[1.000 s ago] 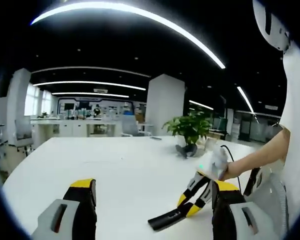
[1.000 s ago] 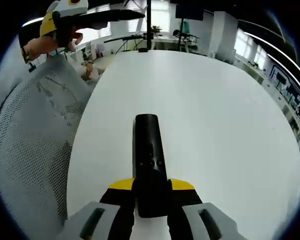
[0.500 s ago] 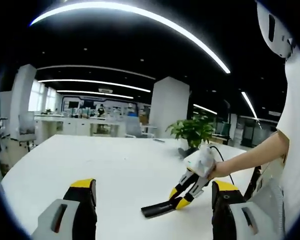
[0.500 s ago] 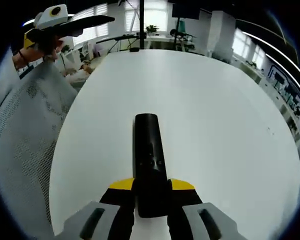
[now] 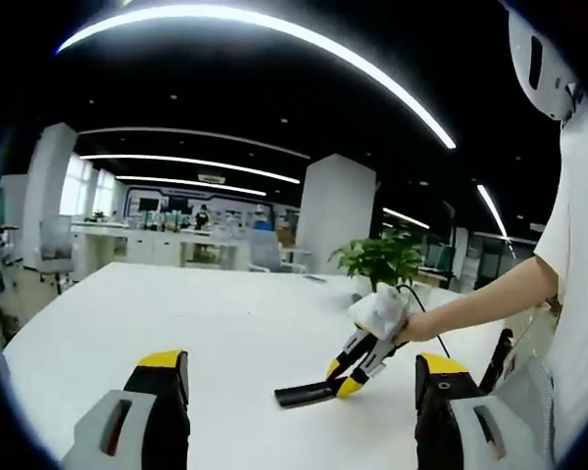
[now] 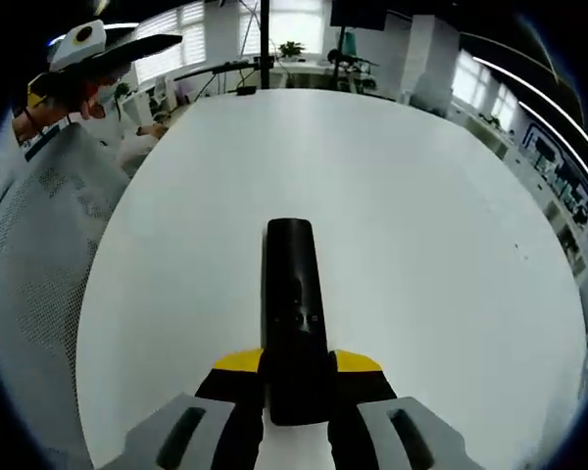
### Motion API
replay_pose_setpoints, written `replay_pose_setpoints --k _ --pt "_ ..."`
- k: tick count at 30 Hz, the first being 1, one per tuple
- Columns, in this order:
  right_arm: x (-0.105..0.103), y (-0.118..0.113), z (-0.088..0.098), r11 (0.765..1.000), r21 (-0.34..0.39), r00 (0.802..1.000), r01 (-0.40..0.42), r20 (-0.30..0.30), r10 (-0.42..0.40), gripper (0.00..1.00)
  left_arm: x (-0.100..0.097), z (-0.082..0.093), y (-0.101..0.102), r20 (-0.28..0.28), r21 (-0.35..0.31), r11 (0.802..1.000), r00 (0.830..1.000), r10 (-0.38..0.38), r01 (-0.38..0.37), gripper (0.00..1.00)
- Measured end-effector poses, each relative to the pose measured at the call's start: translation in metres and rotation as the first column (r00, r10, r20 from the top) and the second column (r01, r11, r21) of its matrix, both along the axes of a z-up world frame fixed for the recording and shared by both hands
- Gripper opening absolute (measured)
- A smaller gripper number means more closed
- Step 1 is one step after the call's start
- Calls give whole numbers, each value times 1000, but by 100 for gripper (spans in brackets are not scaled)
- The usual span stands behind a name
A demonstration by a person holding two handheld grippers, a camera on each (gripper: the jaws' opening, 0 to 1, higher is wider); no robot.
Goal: Press the specified remote control buttons in sequence, fully releasing each button before pressing the next.
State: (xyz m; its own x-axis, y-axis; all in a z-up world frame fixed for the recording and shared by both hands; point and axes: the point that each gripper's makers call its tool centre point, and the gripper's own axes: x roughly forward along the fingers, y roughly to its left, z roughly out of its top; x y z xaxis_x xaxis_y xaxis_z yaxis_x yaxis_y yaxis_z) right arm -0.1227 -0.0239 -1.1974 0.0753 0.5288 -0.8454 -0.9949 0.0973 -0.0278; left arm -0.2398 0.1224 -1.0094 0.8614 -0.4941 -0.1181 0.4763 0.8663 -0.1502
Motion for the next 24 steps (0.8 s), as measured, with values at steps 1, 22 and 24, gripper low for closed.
replay_pose_setpoints --k 1,22,24 --pt "1 0 0 1000 -1 1000 -2 0 2 21 0 -1 -1 -2 1 1000 1000 0 0 99" --pt "44 2 -1 1000 -9 999 28 -17 -28 22 -2 -9 2 -18 0 1000 1000 5 -5 98" --pt "47 3 0 999 -2 999 41 -20 -41 22 -2 -9 2 -22 1 1000 1000 6 -6 98"
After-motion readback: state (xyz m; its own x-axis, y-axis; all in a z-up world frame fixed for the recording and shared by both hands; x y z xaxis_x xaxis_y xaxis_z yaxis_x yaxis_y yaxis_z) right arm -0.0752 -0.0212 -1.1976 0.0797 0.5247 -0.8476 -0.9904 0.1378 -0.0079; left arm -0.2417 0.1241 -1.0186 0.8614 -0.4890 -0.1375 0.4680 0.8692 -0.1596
